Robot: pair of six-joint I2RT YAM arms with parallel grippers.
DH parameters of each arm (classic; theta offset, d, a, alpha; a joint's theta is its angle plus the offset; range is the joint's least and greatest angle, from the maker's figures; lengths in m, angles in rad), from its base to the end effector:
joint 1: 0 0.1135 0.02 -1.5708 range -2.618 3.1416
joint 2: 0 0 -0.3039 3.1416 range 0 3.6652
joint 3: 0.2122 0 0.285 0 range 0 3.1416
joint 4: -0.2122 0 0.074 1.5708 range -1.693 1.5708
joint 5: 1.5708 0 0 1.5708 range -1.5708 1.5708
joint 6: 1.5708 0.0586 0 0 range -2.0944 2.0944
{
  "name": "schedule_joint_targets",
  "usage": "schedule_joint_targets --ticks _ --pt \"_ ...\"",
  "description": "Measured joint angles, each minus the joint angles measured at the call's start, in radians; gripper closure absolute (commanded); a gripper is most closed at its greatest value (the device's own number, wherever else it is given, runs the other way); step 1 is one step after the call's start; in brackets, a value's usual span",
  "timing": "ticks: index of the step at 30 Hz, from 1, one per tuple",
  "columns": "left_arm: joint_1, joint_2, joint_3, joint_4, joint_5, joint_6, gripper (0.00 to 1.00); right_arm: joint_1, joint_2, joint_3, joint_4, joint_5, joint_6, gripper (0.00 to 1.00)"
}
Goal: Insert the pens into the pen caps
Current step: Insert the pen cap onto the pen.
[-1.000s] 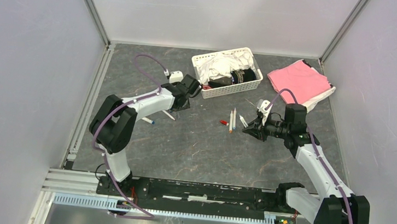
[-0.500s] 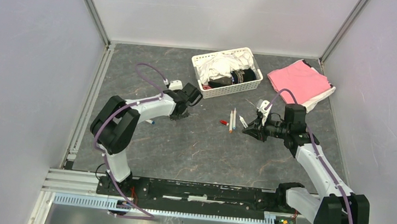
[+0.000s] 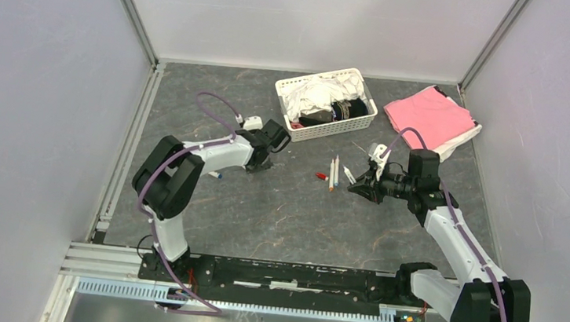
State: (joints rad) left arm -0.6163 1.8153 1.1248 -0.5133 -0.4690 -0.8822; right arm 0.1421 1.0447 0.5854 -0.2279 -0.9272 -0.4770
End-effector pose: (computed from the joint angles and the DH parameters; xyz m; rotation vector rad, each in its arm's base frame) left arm 0.3351 -0.2049 0.1593 -0.4513 2.5193 0.1240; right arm 0.2192 0.0787 0.2373 -1.0619 1.7646 0.8300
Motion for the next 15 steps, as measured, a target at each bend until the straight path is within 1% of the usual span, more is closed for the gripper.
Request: schedule_joint_targets --ticks 5,11,15 --pt "0.011 0.008 0.0 0.01 0.008 0.0 0.7 0.0 0.0 0.0 0.0 0.0 0.0 0.99" --pt "0.027 0.01 0.0 0.029 0.022 0.0 0.7 0.0 0.0 0.0 0.0 0.0 0.0 0.99" --pt "0.043 0.011 -0.001 0.043 0.032 0.001 0.74 0.0 0.002 0.0 0.0 0.0 0.0 0.99"
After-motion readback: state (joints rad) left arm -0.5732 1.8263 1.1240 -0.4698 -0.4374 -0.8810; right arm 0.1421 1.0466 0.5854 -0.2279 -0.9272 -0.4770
